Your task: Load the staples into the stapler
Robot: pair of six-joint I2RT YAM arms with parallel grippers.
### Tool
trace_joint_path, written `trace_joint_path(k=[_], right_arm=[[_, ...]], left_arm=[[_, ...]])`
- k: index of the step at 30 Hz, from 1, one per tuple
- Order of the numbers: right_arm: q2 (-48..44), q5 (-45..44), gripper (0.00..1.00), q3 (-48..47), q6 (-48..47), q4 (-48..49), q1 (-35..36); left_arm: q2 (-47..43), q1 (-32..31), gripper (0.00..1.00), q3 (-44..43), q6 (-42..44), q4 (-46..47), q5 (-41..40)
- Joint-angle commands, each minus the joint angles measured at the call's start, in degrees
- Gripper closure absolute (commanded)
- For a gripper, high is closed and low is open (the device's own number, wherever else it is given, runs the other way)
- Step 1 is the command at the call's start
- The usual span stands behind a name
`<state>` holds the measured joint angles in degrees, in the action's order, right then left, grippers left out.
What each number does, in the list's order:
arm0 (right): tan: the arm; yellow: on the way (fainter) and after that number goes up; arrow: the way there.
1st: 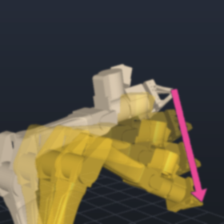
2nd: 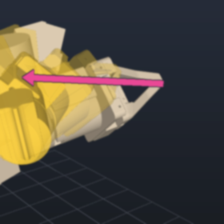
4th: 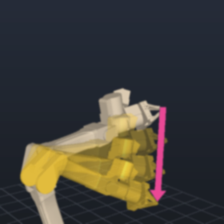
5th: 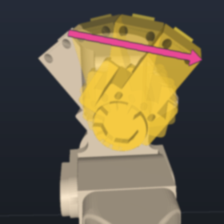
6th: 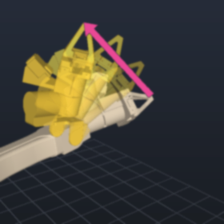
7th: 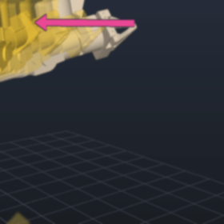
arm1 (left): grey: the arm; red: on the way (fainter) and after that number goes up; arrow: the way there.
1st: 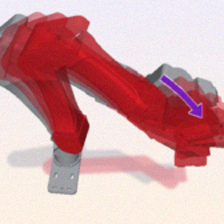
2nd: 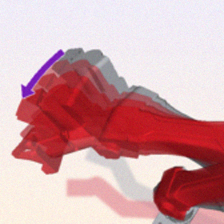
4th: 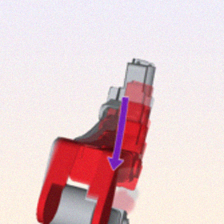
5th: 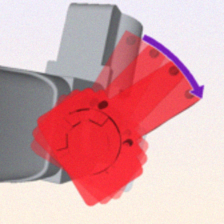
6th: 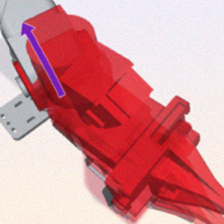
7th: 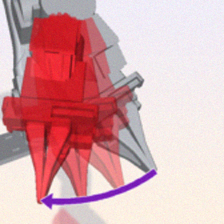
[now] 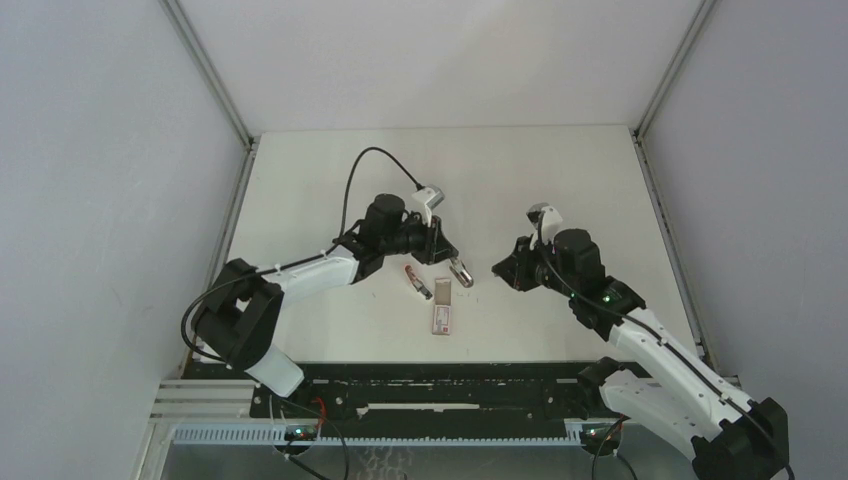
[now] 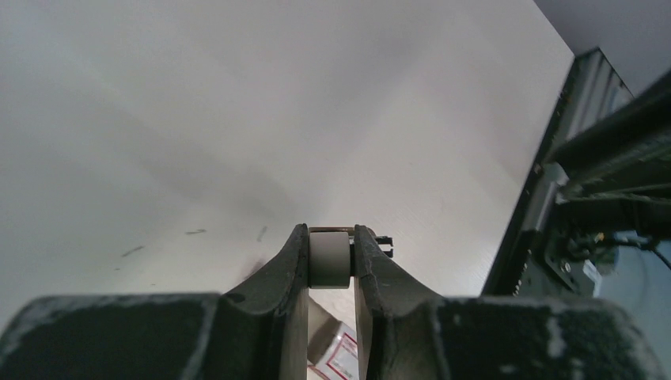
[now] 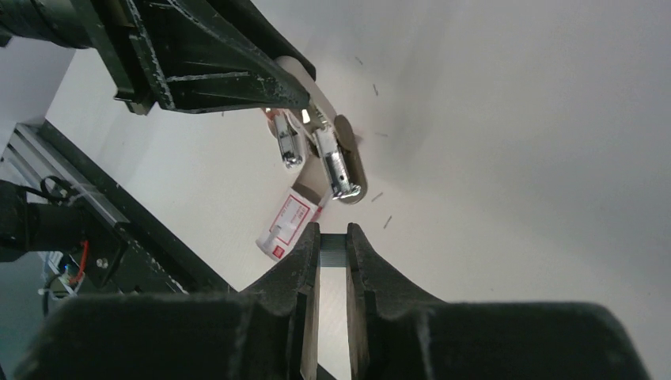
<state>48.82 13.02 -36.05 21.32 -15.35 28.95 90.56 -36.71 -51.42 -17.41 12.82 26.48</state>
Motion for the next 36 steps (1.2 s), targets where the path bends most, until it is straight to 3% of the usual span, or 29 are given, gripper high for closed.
trace_joint_path(k=[1,8,17,36], right_arm=[[-4.1,1.0,0.9,3.7,-3.1,-0.8,1.3],[-2.1,-8.2,0.9,7.6,-3.2,3.2,11.6],[6.8,-25.3,0.9,8.0,2.8,8.8,23.6],[18.1,-32.0,0.9,6.5,9.5,12.9,31.4]], left_arm=[[-1.9,-2.5,1.0,1.0,4.1,-2.5,7.9],[2.3,-4.3,1.0,0.4,7.3,-3.5,13.8],[5.9,-5.4,1.0,-0.9,8.4,-5.6,9.8],[6.5,-5.4,1.0,0.1,6.5,-3.9,8.5]])
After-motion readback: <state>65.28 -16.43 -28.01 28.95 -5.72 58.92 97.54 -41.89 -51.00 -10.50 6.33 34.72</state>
